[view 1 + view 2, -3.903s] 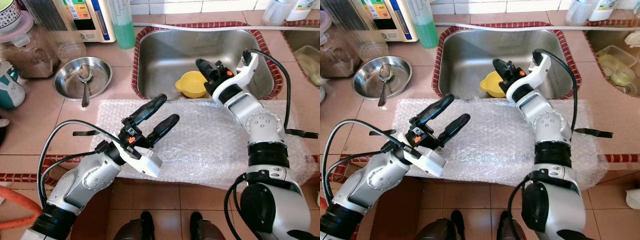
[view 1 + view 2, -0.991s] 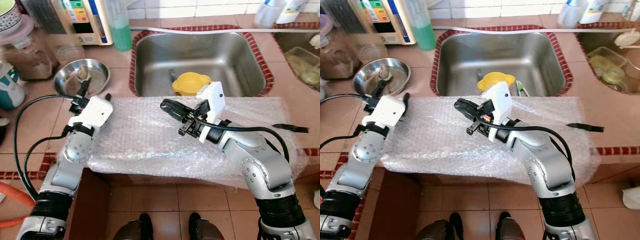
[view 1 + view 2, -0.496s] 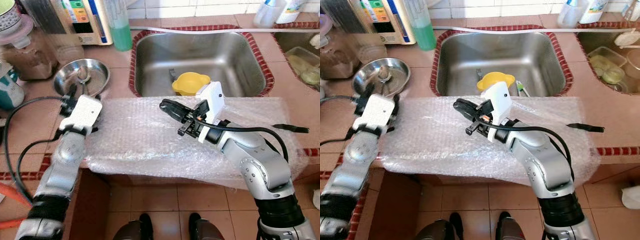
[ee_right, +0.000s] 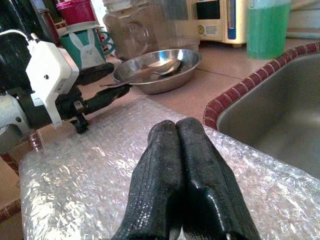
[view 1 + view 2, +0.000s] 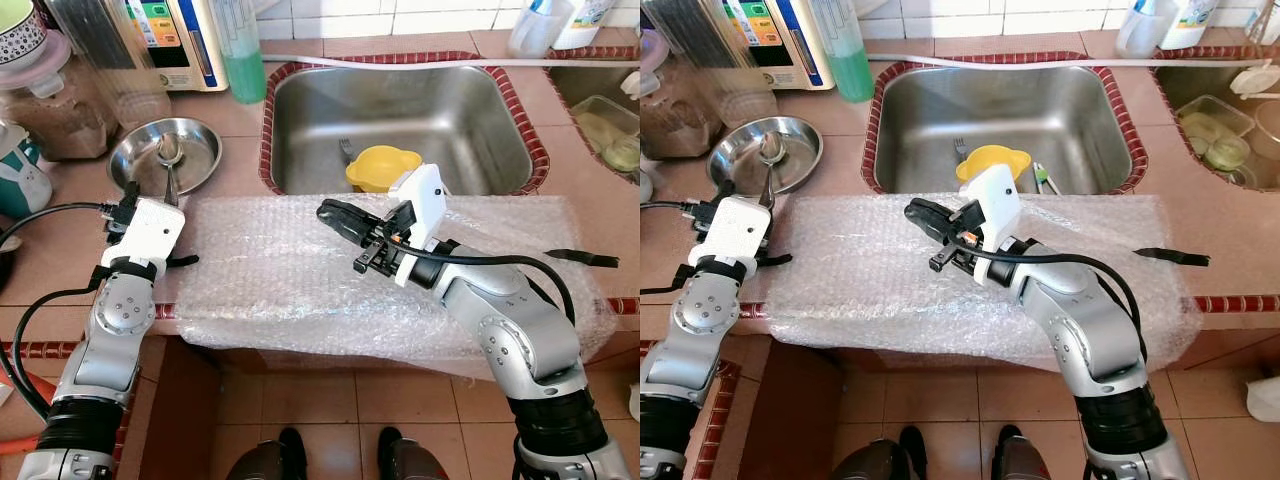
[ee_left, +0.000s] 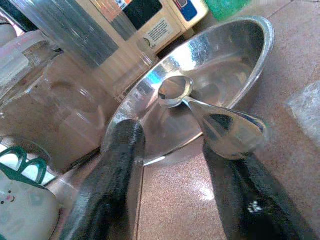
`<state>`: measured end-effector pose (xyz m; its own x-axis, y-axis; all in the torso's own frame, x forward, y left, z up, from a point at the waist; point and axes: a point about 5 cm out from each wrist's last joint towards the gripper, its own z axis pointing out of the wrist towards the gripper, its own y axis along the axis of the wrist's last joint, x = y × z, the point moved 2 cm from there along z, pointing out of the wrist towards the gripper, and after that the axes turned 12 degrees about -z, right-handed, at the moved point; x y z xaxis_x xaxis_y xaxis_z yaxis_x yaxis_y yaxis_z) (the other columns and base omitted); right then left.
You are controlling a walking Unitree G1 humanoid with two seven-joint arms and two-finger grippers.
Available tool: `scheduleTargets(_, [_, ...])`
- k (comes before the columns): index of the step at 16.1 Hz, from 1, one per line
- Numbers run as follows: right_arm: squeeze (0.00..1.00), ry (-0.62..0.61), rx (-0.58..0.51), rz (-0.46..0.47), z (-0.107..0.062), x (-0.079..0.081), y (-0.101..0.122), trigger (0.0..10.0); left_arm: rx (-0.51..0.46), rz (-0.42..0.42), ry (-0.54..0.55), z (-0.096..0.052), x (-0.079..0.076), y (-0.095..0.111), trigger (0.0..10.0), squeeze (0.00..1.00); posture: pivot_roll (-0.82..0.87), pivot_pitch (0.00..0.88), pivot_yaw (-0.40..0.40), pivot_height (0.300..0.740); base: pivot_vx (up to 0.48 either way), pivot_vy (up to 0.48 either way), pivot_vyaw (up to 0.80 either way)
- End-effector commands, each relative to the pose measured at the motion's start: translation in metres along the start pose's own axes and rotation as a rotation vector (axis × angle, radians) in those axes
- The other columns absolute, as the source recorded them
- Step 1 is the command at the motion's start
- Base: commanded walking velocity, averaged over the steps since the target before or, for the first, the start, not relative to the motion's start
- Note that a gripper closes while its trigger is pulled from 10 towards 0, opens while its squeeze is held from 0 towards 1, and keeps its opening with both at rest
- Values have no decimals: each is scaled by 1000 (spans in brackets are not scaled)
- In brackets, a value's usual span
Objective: Kitchen organization
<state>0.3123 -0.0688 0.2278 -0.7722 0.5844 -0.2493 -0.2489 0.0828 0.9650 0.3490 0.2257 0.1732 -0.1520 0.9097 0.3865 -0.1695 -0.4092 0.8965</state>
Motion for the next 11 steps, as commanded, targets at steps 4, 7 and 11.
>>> scheduleTargets(4, [0,20,-14,-12,1,4,3,10000,-46,6,-101,-6,-19,3,5451,0,-103,277,82,740,0,0,0])
scheduleTargets(7, [0,19,-13,-14,1,4,3,10000,-83,21,-149,-6,-27,9,10000,0,-102,276,82,740,0,0,0])
scheduleTargets(11, [0,19,-12,-14,1,4,2,10000,-136,31,-191,-8,-33,16,10000,0,-103,275,82,740,0,0,0])
